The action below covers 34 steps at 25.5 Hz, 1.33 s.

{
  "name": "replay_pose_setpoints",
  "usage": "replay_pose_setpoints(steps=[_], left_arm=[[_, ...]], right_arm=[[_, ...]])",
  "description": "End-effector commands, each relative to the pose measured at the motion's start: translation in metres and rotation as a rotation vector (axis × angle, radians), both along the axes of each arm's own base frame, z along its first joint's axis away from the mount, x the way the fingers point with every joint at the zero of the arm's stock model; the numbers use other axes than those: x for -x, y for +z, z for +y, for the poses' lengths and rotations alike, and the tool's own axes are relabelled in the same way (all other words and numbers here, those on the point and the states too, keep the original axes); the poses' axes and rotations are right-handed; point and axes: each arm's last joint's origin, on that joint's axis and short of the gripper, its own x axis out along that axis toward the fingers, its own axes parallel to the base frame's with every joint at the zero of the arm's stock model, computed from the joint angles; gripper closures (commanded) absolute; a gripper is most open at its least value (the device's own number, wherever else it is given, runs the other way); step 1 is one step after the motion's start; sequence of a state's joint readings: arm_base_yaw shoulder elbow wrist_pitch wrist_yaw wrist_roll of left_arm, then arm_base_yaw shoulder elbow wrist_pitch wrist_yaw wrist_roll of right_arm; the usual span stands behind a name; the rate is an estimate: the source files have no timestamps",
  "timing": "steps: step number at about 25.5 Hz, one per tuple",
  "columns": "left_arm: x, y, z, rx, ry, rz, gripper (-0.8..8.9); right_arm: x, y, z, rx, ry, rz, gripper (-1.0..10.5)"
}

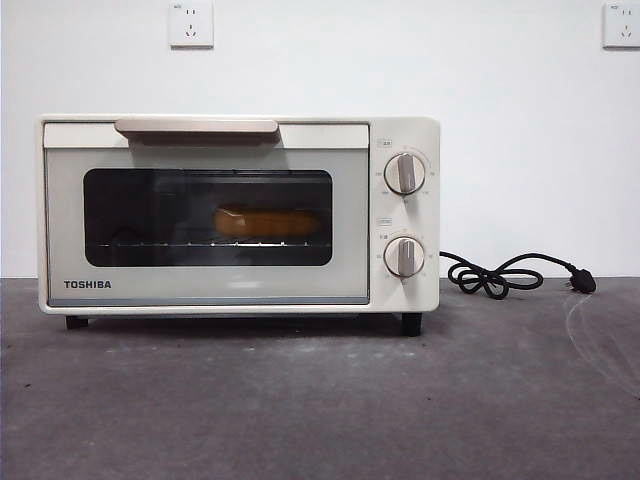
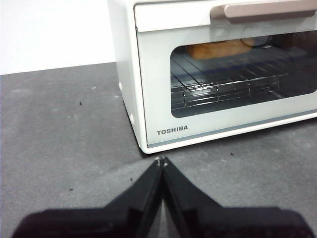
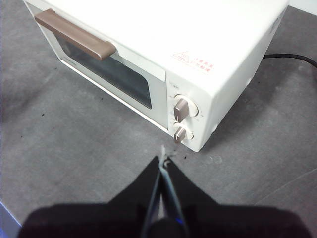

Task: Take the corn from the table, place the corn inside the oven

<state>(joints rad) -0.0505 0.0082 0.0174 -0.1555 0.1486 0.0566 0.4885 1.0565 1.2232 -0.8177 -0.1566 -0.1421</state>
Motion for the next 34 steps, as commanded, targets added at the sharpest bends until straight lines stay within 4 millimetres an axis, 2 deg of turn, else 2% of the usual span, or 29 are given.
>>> replay_pose_setpoints(steps=[1, 27, 29, 34], left_arm=[[0.000, -0.001, 0.000, -0.011, 0.002, -0.002, 8.17], [-0.003, -0.006, 0.000, -0.014, 0.001, 0.058, 8.17], [-0.003, -0.007, 0.000, -0.014, 0.001, 0.063, 8.17], [-0.004, -0.007, 0.000, -0.015, 0.001, 0.073, 8.17]], right_arm=[[-0.001, 0.001, 0.000, -0.007, -0.006, -0.001, 9.6], [-0.001, 0.000, 0.000, -0.006, -0.005, -0.001, 9.6], [-0.001, 0.000, 0.000, 0.039, 0.008, -0.029, 9.6], [-0.011, 0.001, -0.020, 0.113, -0.155, -0.081, 9.6]])
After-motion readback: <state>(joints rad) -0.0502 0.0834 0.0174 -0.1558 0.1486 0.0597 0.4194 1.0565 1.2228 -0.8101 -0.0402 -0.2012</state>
